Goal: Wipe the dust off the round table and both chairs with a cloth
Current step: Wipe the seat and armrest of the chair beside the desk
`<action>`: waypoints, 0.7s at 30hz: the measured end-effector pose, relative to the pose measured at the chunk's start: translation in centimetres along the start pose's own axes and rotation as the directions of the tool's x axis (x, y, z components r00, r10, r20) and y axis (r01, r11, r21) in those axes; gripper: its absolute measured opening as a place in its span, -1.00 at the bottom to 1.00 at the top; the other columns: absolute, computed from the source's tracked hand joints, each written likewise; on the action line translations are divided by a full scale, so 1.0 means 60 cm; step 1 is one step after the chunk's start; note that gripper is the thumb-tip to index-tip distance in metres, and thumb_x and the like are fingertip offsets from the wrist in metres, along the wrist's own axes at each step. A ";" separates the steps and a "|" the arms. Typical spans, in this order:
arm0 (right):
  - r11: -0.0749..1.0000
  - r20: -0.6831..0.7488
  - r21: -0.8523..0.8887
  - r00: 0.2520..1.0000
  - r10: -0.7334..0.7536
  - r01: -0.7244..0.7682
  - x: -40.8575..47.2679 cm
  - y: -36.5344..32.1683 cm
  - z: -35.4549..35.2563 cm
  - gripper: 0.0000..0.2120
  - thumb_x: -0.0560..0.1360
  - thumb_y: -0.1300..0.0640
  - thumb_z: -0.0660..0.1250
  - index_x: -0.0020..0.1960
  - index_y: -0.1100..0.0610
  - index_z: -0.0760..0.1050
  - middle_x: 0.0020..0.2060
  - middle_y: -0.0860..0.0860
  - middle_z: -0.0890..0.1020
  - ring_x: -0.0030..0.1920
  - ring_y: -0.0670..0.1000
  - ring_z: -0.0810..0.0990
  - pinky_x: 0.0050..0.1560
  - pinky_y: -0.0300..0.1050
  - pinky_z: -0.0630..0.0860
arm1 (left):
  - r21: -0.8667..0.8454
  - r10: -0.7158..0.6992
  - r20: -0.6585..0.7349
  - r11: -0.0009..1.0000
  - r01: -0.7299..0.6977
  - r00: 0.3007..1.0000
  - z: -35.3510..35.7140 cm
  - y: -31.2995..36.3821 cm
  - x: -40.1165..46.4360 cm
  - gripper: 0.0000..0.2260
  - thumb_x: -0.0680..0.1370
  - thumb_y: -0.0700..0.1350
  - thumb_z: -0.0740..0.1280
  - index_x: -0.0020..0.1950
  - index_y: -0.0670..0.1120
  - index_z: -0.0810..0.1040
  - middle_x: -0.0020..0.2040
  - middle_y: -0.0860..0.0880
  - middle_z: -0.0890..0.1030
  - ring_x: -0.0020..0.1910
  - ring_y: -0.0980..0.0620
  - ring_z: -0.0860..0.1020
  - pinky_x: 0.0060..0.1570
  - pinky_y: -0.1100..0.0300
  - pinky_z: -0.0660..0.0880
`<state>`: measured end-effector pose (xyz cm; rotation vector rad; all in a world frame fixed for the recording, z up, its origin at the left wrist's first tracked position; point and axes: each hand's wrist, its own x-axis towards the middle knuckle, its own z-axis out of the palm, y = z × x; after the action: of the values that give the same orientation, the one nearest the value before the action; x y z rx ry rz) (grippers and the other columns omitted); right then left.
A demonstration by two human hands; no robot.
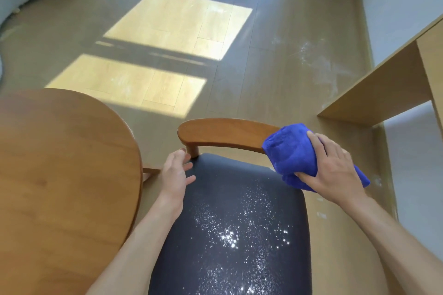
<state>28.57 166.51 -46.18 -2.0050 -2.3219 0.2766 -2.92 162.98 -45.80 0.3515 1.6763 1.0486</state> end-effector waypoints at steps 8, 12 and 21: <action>0.989 -0.150 -0.144 0.988 -0.033 0.011 0.017 -0.073 0.035 -0.18 0.34 -0.30 0.20 0.40 0.25 0.38 0.40 0.26 0.38 0.36 0.30 0.40 0.30 0.31 0.26 | -0.034 -0.020 -0.127 0.999 0.016 0.992 -0.039 -0.017 0.016 -0.80 0.65 -0.05 0.12 0.18 -0.07 0.46 0.16 -0.08 0.53 0.10 -0.02 0.53 0.06 0.01 0.50; 0.985 -0.167 -0.121 0.976 -0.139 0.119 0.065 -0.172 0.059 -0.12 0.26 -0.22 0.52 0.41 0.24 0.39 0.41 0.24 0.39 0.40 0.28 0.37 0.36 0.35 0.25 | -0.054 -0.025 -0.155 0.998 0.017 0.988 -0.066 -0.020 0.020 -0.80 0.64 -0.06 0.13 0.15 -0.09 0.47 0.14 -0.09 0.54 0.10 -0.02 0.53 0.03 0.01 0.49; 0.911 -0.148 -0.094 0.900 -0.411 0.401 0.118 -0.349 0.094 -0.23 0.24 -0.13 0.55 0.36 0.15 0.46 0.36 0.18 0.46 0.37 0.25 0.41 0.38 0.35 0.21 | -0.067 -0.028 -0.207 0.998 0.014 0.978 -0.132 -0.025 0.033 -0.83 0.64 -0.06 0.14 0.09 -0.05 0.49 0.11 -0.06 0.55 0.07 -0.02 0.54 0.01 -0.01 0.51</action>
<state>6.16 170.11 -48.52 -1.4420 -2.5843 0.0125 -10.28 159.82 -47.92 0.1860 1.8219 1.1535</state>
